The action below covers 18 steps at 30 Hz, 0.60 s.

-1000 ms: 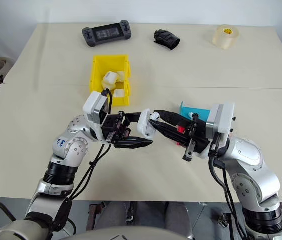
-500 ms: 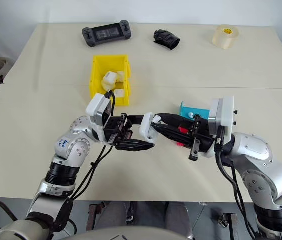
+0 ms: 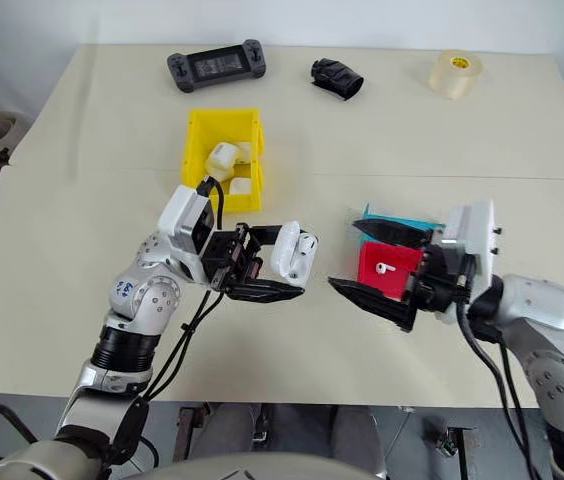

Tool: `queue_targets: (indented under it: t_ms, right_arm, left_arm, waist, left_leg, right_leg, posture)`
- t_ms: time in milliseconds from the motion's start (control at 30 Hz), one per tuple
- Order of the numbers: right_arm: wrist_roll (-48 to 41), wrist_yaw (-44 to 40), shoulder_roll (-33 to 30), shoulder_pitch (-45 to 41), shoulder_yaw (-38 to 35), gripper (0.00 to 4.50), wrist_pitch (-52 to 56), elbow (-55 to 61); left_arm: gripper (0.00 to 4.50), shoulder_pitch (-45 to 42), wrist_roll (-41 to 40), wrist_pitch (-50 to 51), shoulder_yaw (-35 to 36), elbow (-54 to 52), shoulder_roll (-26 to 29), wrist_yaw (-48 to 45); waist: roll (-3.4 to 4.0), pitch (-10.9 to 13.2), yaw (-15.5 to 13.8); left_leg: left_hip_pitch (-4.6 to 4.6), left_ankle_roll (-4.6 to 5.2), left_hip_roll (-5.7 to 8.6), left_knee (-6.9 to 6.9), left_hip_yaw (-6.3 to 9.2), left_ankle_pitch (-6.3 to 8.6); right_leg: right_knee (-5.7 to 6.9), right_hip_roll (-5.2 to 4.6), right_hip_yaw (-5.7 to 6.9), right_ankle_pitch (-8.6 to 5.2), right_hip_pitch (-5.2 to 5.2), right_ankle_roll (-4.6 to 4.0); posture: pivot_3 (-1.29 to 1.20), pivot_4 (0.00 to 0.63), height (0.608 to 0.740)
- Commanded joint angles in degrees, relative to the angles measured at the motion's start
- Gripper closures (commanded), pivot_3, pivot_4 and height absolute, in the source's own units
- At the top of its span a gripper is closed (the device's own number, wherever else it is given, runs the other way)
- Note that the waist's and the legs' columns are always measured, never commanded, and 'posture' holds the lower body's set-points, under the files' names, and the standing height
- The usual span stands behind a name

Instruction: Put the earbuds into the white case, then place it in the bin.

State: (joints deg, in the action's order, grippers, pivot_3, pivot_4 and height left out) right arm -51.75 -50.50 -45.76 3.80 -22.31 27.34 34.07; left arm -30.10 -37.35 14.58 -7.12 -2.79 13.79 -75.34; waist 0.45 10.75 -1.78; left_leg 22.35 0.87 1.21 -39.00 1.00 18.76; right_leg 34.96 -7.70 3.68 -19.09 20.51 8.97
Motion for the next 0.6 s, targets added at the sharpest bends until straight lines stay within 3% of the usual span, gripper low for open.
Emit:
queue_targets:
  t_ms: [33, 167, 300, 500, 600]
  right_arm:
    - [3.20, -4.53, -0.06, 7.20, -11.24, 0.04, -4.72, -1.89]
    - [8.41, -11.05, 0.35, 18.24, -19.34, 0.04, -8.78, -8.51]
    - [13.86, -14.55, 0.19, 21.54, -21.52, 0.04, -14.83, -16.00]
    - [17.38, -15.31, -2.34, 20.23, -22.71, 0.04, -16.64, -23.16]
    - [18.74, -13.42, -6.47, 15.96, -19.26, 0.04, -12.76, -22.01]
  left_arm:
    - [1.70, 0.80, 1.32, -2.99, -0.73, -1.48, -0.31, -0.56]
    - [1.70, 0.80, 2.97, -5.42, -2.20, -1.58, -0.77, -0.93]
    - [1.70, 0.40, 4.12, -5.67, -3.43, -1.97, -0.96, 0.21]
    - [1.70, -0.27, 6.31, -5.00, -4.59, -3.37, -0.99, 3.73]
    - [1.70, 0.56, 6.54, -3.90, -4.86, -5.11, -0.23, 5.05]
  waist:
    - [0.00, 0.00, -0.02]
    - [-0.01, 0.00, -0.16]
    - [0.01, 0.00, 0.36]
    - [0.07, -0.02, 0.41]
    - [0.16, -0.03, 0.58]
  left_leg:
    - [-0.01, 0.01, 0.02, 0.00, -0.01, 0.01]
    - [-0.04, 0.02, 0.09, 0.01, -0.05, 0.00]
    - [-0.14, 0.02, 0.07, 0.00, -0.17, -0.02]
    - [-0.21, 0.01, -0.04, 0.00, -0.21, -0.03]
    - [-0.21, 0.01, -0.13, -0.01, -0.22, -0.04]
  right_leg:
    - [0.00, 0.01, 0.02, 0.00, -0.03, 0.00]
    - [-0.01, 0.05, 0.01, 0.00, -0.05, 0.01]
    - [-0.01, 0.07, -0.09, 0.00, -0.09, 0.00]
    - [-0.02, 0.05, -0.17, 0.00, -0.11, 0.00]
    - [-0.03, 0.05, -0.18, 0.00, -0.11, 0.00]
  posture:
    - [0.00, 0.150, 0.740]
    - [0.00, 0.150, 0.740]
    - [0.00, 0.150, 0.740]
    - [0.00, 0.150, 0.740]
    - [0.00, 0.150, 0.740]
